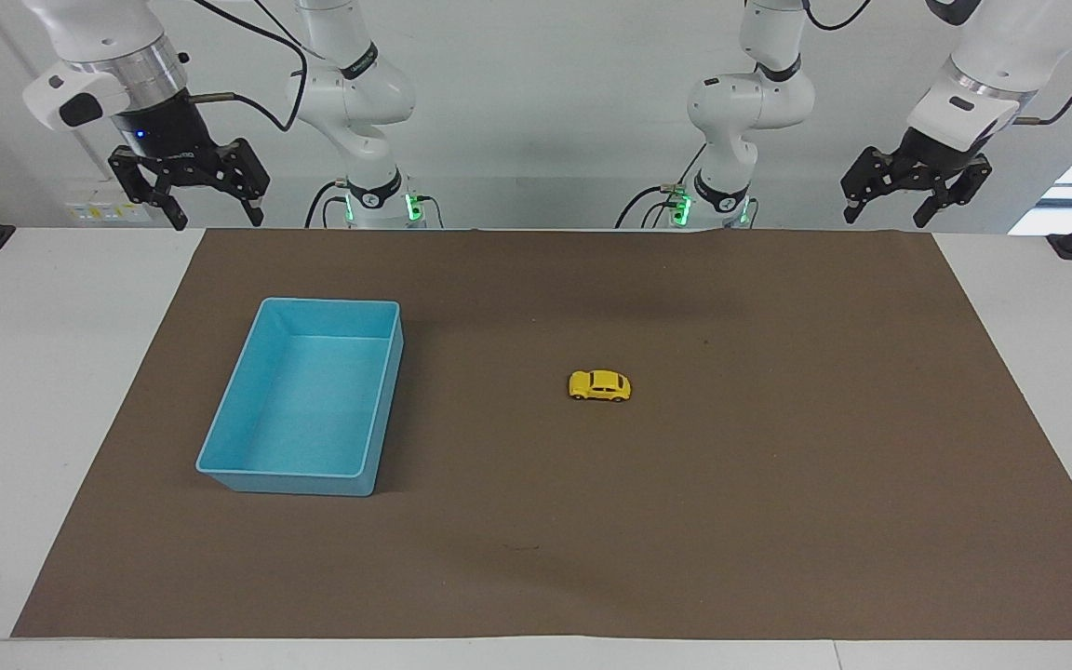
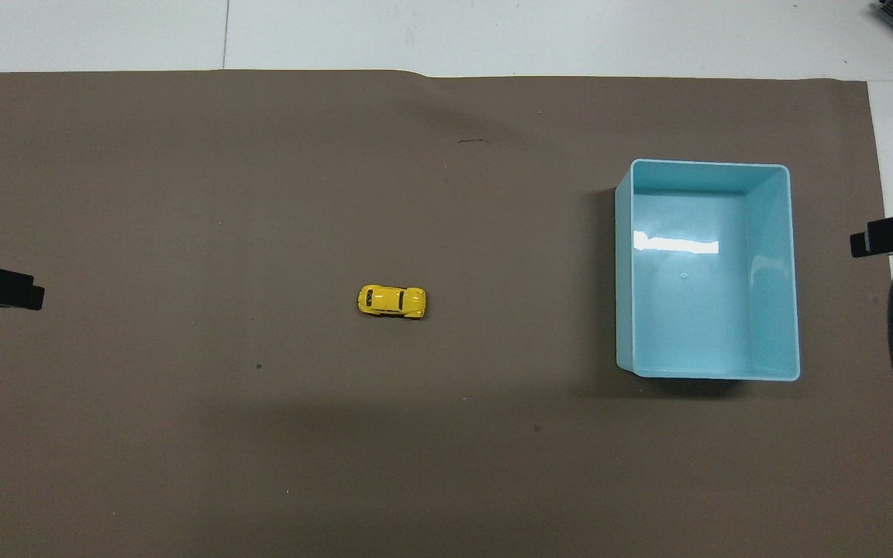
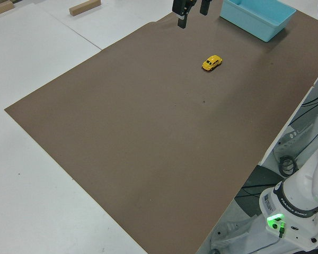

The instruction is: Wind up and store yellow beetle car

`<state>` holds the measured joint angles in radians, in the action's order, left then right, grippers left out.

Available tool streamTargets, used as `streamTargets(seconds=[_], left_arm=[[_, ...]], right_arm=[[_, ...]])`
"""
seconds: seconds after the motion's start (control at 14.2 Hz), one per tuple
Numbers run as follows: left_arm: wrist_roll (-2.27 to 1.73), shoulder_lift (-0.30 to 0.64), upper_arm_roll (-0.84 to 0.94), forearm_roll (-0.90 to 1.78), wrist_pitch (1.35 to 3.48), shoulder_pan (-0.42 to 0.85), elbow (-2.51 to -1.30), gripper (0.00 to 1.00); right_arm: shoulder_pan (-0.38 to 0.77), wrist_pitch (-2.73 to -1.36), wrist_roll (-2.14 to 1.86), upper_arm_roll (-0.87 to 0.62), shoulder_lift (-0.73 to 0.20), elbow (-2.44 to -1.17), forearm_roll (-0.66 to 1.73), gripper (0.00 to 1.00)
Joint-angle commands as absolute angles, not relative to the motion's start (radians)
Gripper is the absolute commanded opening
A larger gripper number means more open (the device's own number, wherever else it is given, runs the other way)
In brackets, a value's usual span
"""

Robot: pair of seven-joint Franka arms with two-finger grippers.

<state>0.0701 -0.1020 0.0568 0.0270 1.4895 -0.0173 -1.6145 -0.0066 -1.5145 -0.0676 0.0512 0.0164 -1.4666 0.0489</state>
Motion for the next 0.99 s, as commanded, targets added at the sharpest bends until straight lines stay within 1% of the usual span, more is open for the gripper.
streamTargets(seconds=[0.0, 0.14, 0.42, 0.63, 0.92], left_arm=[[-0.016, -0.100, 0.054, 0.035, 1.548, 0.007, -1.658, 1.00], [-0.102, -0.088, 0.054, 0.035, 1.589, 0.032, -1.687, 1.00], [-0.270, -0.038, 0.054, 0.035, 1.676, 0.083, -1.706, 1.00], [-0.342, -0.008, 0.054, 0.035, 1.719, 0.098, -1.713, 1.00], [-0.564, 0.038, 0.054, 0.035, 1.799, 0.147, -1.724, 1.00]], right_arm=[[-0.014, -1.511, -0.057, 0.041, 0.031, -1.477, 0.037, 1.00], [-0.014, -1.511, -0.055, 0.041, 0.031, -1.477, 0.037, 1.00], [-0.014, -1.511, -0.057, 0.041, 0.031, -1.477, 0.037, 1.00], [-0.015, -1.511, -0.055, 0.041, 0.031, -1.477, 0.037, 1.00], [-0.014, -1.511, -0.055, 0.043, 0.031, -1.477, 0.038, 1.00]])
